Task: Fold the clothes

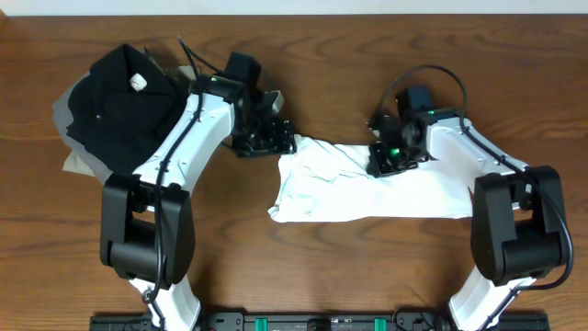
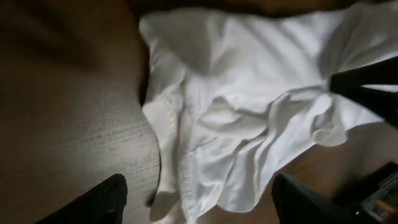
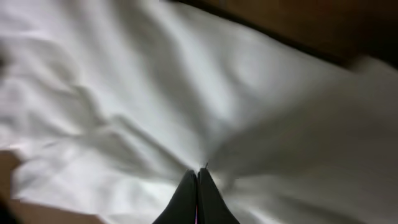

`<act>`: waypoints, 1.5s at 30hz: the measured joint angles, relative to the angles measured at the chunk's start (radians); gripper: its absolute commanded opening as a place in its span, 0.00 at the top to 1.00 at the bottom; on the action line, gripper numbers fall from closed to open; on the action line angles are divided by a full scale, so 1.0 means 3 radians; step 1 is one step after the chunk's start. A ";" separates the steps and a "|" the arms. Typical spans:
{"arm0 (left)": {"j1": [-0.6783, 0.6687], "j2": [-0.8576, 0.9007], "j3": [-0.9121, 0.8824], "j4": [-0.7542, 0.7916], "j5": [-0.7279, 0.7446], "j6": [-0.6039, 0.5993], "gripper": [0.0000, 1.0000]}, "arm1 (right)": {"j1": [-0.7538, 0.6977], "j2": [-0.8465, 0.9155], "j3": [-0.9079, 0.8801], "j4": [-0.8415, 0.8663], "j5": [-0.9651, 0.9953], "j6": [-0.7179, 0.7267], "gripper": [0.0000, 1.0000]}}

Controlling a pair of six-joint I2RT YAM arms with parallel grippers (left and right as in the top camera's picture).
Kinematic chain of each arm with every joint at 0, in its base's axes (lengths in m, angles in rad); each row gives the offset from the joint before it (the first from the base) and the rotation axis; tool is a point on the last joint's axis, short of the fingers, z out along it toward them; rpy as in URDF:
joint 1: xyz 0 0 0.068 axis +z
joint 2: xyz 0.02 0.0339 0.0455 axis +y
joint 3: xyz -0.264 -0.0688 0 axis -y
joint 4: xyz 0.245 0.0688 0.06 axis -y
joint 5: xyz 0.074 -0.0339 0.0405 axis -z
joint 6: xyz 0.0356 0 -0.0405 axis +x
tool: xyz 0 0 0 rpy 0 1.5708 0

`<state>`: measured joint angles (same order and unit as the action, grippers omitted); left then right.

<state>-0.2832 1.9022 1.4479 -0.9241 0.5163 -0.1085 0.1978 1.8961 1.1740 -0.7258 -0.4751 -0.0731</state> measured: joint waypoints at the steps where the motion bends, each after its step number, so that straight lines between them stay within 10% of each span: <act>1: -0.0003 0.0000 -0.0058 0.0025 0.0006 0.0000 0.23 | 0.0000 -0.0010 0.0000 0.0014 -0.0067 -0.0042 0.95; 18: -0.0036 0.0214 -0.0904 0.1338 0.0712 -0.0763 0.20 | -0.0380 -0.0961 0.0000 0.0239 -0.0019 -0.0212 0.94; 27: -0.0266 0.0518 -0.0880 0.1700 0.1119 -0.1115 0.89 | -0.0392 -0.1030 0.0000 0.0264 0.0017 -0.0212 0.96; 30: -0.0290 0.0558 -0.0899 0.1696 0.1167 -0.1134 0.94 | -0.0392 -0.1030 0.0000 0.0277 0.0018 -0.0214 0.96; 45: 0.0347 -0.0081 0.0083 -0.0286 0.0565 -0.0245 0.94 | -0.0584 -0.1030 0.0000 0.0380 0.0064 -0.0205 0.96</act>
<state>-0.1791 1.8778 1.4727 -1.0100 0.6857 -0.1822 0.0227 1.5871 1.1740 -0.6117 -0.4561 -0.1345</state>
